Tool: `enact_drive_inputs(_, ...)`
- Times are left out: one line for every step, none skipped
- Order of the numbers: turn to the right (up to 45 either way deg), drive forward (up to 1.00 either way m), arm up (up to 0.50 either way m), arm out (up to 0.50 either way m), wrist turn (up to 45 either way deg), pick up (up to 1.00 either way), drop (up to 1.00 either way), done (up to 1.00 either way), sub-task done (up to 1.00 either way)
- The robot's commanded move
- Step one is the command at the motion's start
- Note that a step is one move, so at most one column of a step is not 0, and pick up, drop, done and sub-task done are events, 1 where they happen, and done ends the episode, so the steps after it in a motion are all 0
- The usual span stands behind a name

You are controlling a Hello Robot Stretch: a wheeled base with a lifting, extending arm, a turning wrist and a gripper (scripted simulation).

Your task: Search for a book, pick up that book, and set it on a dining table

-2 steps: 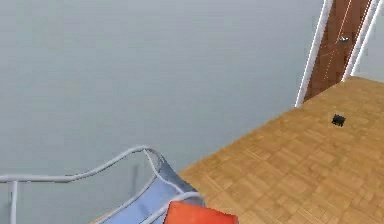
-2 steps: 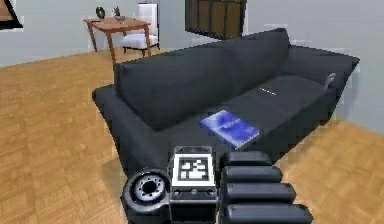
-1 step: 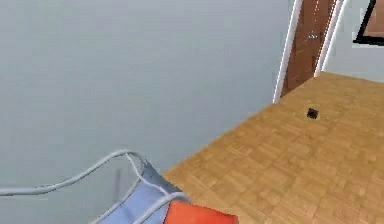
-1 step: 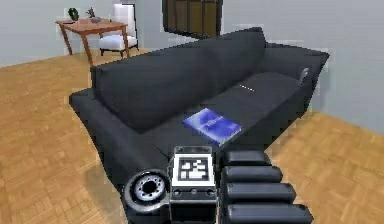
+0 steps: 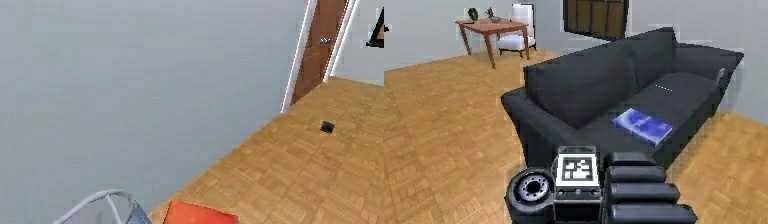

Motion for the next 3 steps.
enact_drive_inputs(45.0,0.00,0.00,0.00,0.0,0.00,0.00,0.00,0.00)
enact_drive_inputs(6.0,0.00,0.00,0.00,0.0,0.00,0.00,0.00,0.00)
enact_drive_inputs(0.0,1.00,0.00,0.00,0.0,0.00,0.00,0.00,0.00)
